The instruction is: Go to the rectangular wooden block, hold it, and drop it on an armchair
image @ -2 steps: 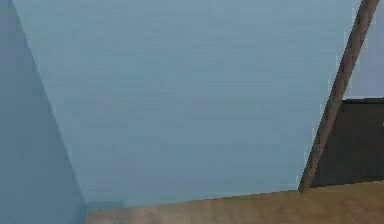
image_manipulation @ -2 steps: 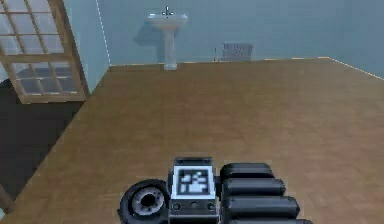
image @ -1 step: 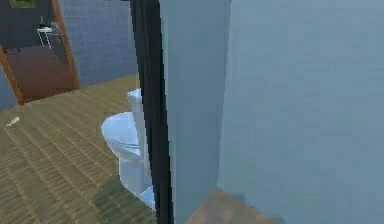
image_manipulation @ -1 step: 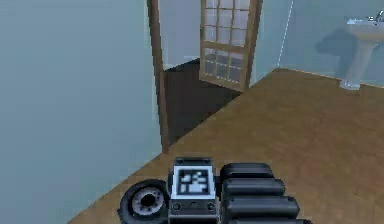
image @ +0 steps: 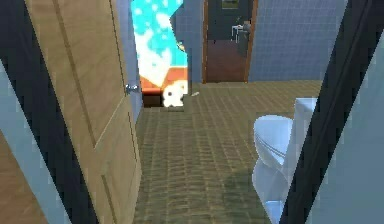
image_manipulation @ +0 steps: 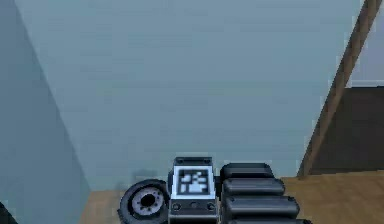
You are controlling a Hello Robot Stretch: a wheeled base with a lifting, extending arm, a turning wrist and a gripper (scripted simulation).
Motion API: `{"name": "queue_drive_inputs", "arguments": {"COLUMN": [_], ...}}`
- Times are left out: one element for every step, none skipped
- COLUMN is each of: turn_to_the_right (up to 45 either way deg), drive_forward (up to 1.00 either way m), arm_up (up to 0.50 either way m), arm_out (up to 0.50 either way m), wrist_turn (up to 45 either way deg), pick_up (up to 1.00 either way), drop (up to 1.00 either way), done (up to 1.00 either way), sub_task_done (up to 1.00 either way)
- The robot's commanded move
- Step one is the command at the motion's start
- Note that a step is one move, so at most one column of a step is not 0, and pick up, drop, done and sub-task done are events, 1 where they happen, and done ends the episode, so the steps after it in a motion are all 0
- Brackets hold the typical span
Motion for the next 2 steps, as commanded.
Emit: {"name": "queue_drive_inputs", "arguments": {"turn_to_the_right": [0.0,6.0], "drive_forward": [0.60,0.00], "arm_up": [0.00,0.00], "arm_out": [0.00,0.00], "wrist_turn": [0.0,0.0], "pick_up": [0.00,0.00], "drop": [0.00,0.00], "done": [0.00,0.00], "sub_task_done": [0.00,0.00]}}
